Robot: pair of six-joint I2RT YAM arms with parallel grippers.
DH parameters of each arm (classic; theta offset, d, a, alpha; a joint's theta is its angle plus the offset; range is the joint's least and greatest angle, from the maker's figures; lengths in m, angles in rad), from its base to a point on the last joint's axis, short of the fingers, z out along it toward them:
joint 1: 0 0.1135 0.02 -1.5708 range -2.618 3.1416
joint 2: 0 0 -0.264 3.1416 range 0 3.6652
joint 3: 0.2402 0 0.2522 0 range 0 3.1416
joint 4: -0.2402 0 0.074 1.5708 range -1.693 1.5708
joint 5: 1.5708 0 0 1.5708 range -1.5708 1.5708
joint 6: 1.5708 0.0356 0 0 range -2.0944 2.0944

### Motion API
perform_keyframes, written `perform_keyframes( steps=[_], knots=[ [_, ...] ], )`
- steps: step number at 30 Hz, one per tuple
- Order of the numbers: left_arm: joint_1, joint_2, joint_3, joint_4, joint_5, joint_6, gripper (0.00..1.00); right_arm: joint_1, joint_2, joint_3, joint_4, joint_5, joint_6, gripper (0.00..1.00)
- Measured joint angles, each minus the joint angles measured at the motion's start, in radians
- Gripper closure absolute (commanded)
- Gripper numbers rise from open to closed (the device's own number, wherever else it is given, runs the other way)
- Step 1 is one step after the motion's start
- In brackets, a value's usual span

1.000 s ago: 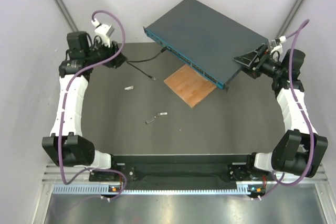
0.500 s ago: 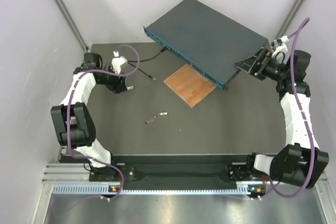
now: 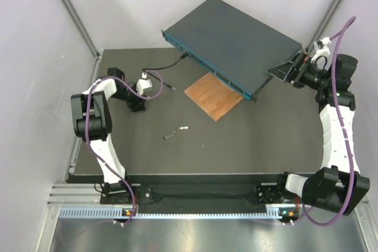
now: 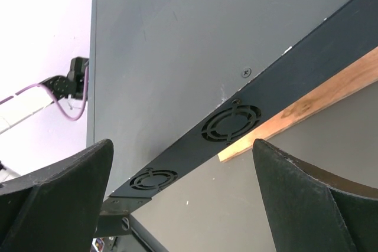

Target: Insert the plug into the switch port

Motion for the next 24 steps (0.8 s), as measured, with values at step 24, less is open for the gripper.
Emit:
perform_keyframes(
  steps=[24],
  knots=[
    [-0.041,0.088,0.116,0.064,0.031,0.147,0.54,-0.006,0.003,0.007,-0.029,-0.009,-0.015,0.00]
  ],
)
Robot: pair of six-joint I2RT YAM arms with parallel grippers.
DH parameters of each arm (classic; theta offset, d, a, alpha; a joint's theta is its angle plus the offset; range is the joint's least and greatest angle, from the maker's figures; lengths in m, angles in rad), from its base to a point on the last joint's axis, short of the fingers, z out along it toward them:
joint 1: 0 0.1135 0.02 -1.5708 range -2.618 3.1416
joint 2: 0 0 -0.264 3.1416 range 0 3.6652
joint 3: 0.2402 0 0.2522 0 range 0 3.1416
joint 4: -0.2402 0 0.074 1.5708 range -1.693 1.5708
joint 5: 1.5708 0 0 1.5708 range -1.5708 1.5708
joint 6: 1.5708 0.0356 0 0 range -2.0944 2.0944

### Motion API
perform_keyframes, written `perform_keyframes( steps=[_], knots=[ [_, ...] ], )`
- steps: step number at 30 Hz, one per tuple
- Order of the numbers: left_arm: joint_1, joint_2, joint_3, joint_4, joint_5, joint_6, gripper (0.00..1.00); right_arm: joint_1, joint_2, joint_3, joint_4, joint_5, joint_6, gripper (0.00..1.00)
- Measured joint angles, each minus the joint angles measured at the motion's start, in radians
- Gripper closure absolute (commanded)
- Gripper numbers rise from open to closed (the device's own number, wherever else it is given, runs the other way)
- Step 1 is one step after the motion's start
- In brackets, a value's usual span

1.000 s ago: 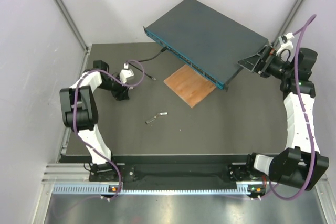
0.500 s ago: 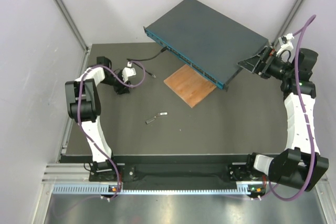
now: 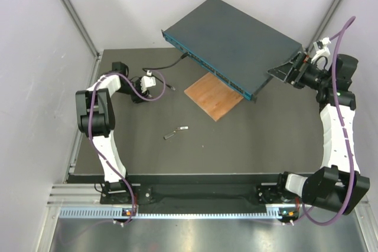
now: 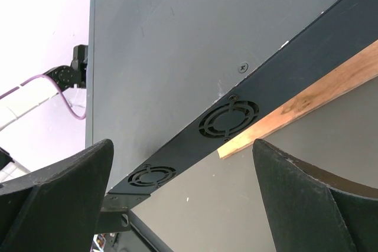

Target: Insert the plug into the switch port

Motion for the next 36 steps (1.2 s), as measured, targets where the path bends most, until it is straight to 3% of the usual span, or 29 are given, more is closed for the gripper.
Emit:
perform_keyframes(
  steps=[10,21,29,36],
  knots=[
    [-0.026,0.019,0.066,-0.014,0.004,0.114,0.51,0.000,0.011,0.000,-0.004,-0.006,-0.002,0.00],
    [-0.040,0.131,0.225,-0.221,-0.048,0.247,0.57,-0.001,0.033,0.006,-0.006,-0.007,-0.002,0.00],
    [-0.027,0.132,0.241,-0.326,-0.096,0.268,0.63,-0.002,0.035,0.006,-0.006,-0.016,-0.008,0.00],
    [0.024,0.113,0.216,-0.425,-0.116,0.292,0.58,-0.010,0.035,0.007,-0.007,-0.026,-0.008,0.00]
  ],
)
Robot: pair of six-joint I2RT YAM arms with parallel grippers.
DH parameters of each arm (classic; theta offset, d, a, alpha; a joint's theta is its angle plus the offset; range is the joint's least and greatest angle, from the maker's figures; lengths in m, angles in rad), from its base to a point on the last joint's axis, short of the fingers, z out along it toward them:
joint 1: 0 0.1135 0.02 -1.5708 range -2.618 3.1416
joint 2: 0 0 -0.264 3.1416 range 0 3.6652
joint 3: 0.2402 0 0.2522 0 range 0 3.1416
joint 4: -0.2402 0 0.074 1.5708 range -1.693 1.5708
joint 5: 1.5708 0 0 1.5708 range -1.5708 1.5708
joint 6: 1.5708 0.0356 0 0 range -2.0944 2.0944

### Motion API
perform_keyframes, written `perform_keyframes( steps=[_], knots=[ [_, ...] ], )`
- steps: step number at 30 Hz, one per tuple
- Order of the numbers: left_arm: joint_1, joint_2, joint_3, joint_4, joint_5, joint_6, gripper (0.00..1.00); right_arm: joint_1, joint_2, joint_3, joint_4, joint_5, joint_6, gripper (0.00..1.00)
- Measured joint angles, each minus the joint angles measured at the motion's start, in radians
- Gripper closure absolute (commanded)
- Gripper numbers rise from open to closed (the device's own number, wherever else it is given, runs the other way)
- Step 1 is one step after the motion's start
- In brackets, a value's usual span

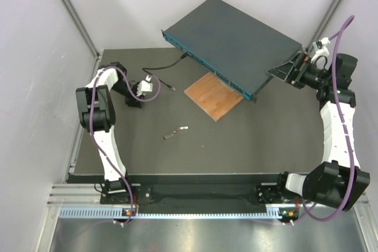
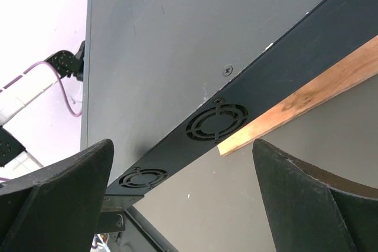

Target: Insert the plug into the switch port

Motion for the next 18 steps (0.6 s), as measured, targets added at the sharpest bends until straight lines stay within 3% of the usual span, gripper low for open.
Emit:
perform_keyframes(
  steps=[6,11,18],
  knots=[
    [0.040,-0.067,-0.043,0.003,0.042,-0.141,0.50,-0.003,0.000,0.000,0.000,-0.004,0.000,0.00],
    [0.047,-0.199,-0.169,0.196,0.060,-0.413,0.46,-0.004,0.000,0.000,0.000,-0.004,0.000,0.00],
    [0.044,-0.212,-0.232,0.436,0.005,-0.671,0.41,-0.004,0.000,0.011,-0.001,-0.003,-0.011,0.00]
  ],
)
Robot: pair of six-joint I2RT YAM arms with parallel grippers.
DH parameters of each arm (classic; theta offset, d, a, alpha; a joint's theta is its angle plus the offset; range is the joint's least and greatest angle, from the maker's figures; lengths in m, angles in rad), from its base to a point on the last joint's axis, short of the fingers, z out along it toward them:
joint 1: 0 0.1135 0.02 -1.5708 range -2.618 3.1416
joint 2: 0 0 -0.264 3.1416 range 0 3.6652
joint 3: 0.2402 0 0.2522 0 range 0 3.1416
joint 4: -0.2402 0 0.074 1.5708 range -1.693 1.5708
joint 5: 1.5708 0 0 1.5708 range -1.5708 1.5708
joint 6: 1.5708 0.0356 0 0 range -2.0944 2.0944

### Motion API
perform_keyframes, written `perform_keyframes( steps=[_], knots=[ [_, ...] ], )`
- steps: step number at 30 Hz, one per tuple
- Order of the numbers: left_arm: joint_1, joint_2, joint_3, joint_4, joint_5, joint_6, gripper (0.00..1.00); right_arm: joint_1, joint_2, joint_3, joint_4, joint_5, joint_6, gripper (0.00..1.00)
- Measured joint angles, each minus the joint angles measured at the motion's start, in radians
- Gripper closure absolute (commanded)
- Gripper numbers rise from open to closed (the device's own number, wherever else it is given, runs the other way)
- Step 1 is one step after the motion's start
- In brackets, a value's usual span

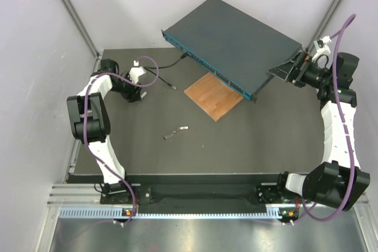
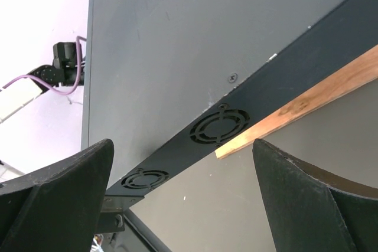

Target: Insert the plug into the switch port

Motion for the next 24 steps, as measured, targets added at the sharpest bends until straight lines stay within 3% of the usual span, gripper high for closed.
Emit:
perform_keyframes(
  steps=[5,14,18,21,24],
  knots=[
    [-0.007,0.004,-0.033,0.112,-0.039,-0.083,0.43,0.000,0.000,0.018,0.000,0.001,-0.014,0.00],
    [-0.024,0.055,-0.039,0.147,-0.044,-0.114,0.45,0.000,0.000,0.021,0.000,0.007,-0.021,0.00],
    [-0.032,0.071,-0.044,0.158,-0.063,-0.121,0.57,0.000,0.000,0.021,0.000,0.007,-0.022,0.00],
    [-0.034,0.072,-0.044,0.168,-0.078,-0.128,0.77,0.000,0.000,0.021,0.000,0.008,-0.022,0.00],
    [-0.034,0.066,-0.053,0.179,-0.085,-0.123,0.91,0.000,0.000,0.033,-0.008,0.009,-0.024,0.00]
  ],
)
